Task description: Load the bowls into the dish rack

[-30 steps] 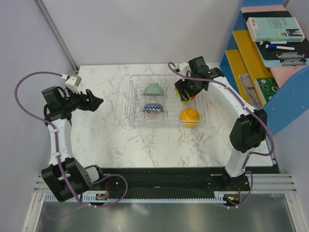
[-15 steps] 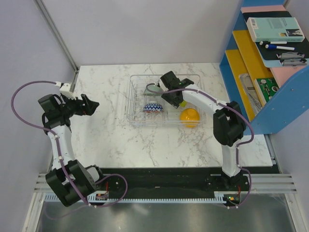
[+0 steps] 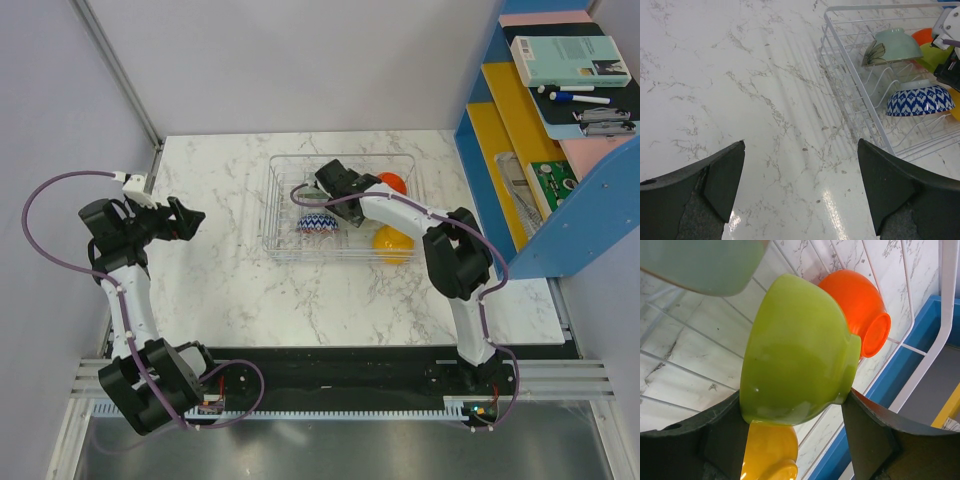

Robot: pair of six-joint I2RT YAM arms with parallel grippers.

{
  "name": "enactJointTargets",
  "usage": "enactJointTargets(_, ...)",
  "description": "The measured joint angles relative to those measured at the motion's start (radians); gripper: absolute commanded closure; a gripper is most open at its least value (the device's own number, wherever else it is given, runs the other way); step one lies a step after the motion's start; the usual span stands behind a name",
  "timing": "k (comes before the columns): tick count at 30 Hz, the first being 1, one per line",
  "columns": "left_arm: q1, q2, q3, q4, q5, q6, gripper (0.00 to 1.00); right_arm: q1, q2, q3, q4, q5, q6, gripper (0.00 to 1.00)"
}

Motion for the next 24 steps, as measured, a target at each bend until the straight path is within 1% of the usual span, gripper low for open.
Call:
enactJointTargets(3,0.002,-0.003,-0.001,0.002,0.0,0.0,0.0,0.005,0.005,0.0,0.002,0.016,0.0,0.66)
enactJointTargets(4,0.003,-0.003,-0.002,0.002,0.0,0.0,0.0,0.007,0.005,0.0,0.003,0.019,0.0,0.57)
enactJointTargets(6,0.005,-0.003,-0.002,0.003,0.0,0.0,0.0,0.007,0.005,0.0,0.003,0.019,0.0,0.5)
enactJointTargets(7,0.006,-0.003,-0.002,0.003,0.0,0.0,0.0,0.007,0.005,0.0,0.003,0.019,0.0,0.42)
enactJointTargets(8,0.006,-0.003,-0.002,0.004,0.0,0.0,0.0,0.007,0.005,0.0,0.003,0.019,0.0,0.39)
enactJointTargets(11,0.007,-0.003,-0.002,0.006,0.0,0.0,0.0,0.007,0.005,-0.002,0.004,0.019,0.0,0.27)
enactJointTargets(12,0.008,-0.003,-0.002,0.006,0.0,0.0,0.0,0.007,0.005,-0.002,0.004,0.019,0.0,0.25)
enactJointTargets(13,0.009,-0.003,-0.002,0.006,-0.001,0.0,0.0,0.007,0.004,-0.003,0.004,0.018,0.0,0.2)
enactJointTargets(19,0.014,-0.003,-0.002,0.006,-0.004,0.0,0.0,0.006,0.003,-0.009,-0.003,-0.001,-0.003,0.13)
enactJointTargets(21,0.015,-0.003,-0.002,0.006,-0.004,0.0,0.0,0.006,0.002,-0.01,-0.005,-0.012,-0.003,0.09)
enactJointTargets(22,0.016,-0.003,-0.003,0.006,-0.004,0.0,0.0,0.006,0.002,-0.011,-0.005,-0.014,-0.003,0.03)
enactJointTargets(24,0.017,-0.003,-0.002,0.006,-0.005,-0.001,0.0,0.002,-0.002,-0.011,-0.006,-0.024,-0.002,0.02)
